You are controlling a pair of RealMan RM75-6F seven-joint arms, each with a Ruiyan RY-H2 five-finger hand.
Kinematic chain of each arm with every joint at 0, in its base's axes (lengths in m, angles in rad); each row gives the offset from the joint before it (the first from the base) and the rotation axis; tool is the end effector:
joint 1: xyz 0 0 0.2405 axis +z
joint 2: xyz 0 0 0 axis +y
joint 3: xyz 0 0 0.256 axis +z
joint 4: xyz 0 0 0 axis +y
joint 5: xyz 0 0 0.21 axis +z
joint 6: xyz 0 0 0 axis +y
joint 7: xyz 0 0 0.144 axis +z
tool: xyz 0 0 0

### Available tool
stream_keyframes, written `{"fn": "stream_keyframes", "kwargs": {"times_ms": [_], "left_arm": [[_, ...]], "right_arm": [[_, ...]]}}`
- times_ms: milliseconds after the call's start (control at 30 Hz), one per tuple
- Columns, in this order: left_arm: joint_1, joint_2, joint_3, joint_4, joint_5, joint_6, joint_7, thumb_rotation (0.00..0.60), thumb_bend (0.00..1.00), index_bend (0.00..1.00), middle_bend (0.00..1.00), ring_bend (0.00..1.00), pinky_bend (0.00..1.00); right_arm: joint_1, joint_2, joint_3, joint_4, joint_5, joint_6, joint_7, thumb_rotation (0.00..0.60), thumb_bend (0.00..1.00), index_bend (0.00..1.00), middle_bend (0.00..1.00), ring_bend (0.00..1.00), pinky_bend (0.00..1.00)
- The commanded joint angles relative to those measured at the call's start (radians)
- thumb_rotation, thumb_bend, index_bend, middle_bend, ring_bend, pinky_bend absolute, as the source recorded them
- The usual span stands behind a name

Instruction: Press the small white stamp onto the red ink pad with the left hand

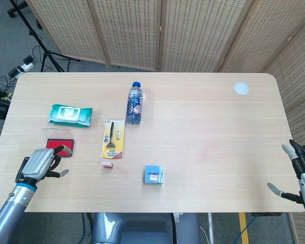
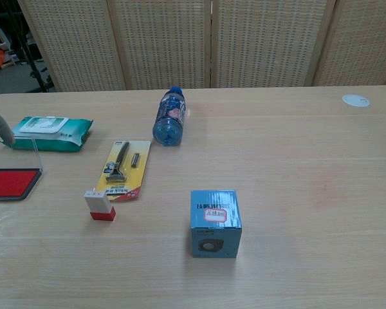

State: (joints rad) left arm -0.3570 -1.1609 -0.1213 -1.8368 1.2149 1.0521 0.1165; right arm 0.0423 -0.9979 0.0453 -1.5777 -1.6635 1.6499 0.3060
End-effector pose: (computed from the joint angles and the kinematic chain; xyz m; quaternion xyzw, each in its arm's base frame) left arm -0.2395 0.2501 0.0852 -0.6414 -0.5150 -0.3547 0.4446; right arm -0.3001 -0.1646 0.2101 0.5823 -0.3654 0.4940 0.5324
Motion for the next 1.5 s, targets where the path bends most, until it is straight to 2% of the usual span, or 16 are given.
{"fn": "stream_keyframes", "kwargs": {"times_ms": [33,133,433,767,1100,1500], "left_arm": [[-0.091,-0.111,-0.043,0.02,-0.149,-0.055,0.124,0.6,0.28,0.45,0.97,0.95,0.87],[-0.126,-0.163,-0.043,0.037,-0.217,-0.054,0.196,0.6,0.32,0.46,0.97,0.95,0.87],[-0.202,-0.263,-0.042,0.046,-0.357,-0.013,0.345,0.6,0.27,0.46,0.97,0.95,0.87],[-0.281,-0.338,-0.036,0.033,-0.484,0.046,0.505,0.6,0.28,0.49,0.97,0.95,0.87],[-0.3,-0.394,-0.02,0.058,-0.505,0.105,0.539,0.6,0.29,0.5,0.97,0.95,0.87],[-0.318,-0.442,-0.01,0.097,-0.543,0.121,0.562,0.6,0.3,0.52,0.97,0.95,0.87]], "right_arm": [[0.003,0.002,0.002,0.003,0.005,-0.005,0.009,0.6,0.0,0.0,0.0,0.0,0.0],[0.005,0.002,0.004,0.004,0.011,-0.009,0.015,0.6,0.0,0.0,0.0,0.0,0.0],[0.007,0.007,0.008,0.013,0.024,-0.015,0.053,0.6,0.0,0.0,0.0,0.0,0.0],[0.008,0.009,0.007,0.018,0.022,-0.015,0.065,0.6,0.0,0.0,0.0,0.0,0.0],[0.008,0.011,0.007,0.022,0.024,-0.015,0.079,0.6,0.0,0.0,0.0,0.0,0.0],[0.007,0.013,0.009,0.026,0.027,-0.012,0.092,0.6,0.0,0.0,0.0,0.0,0.0]]}}
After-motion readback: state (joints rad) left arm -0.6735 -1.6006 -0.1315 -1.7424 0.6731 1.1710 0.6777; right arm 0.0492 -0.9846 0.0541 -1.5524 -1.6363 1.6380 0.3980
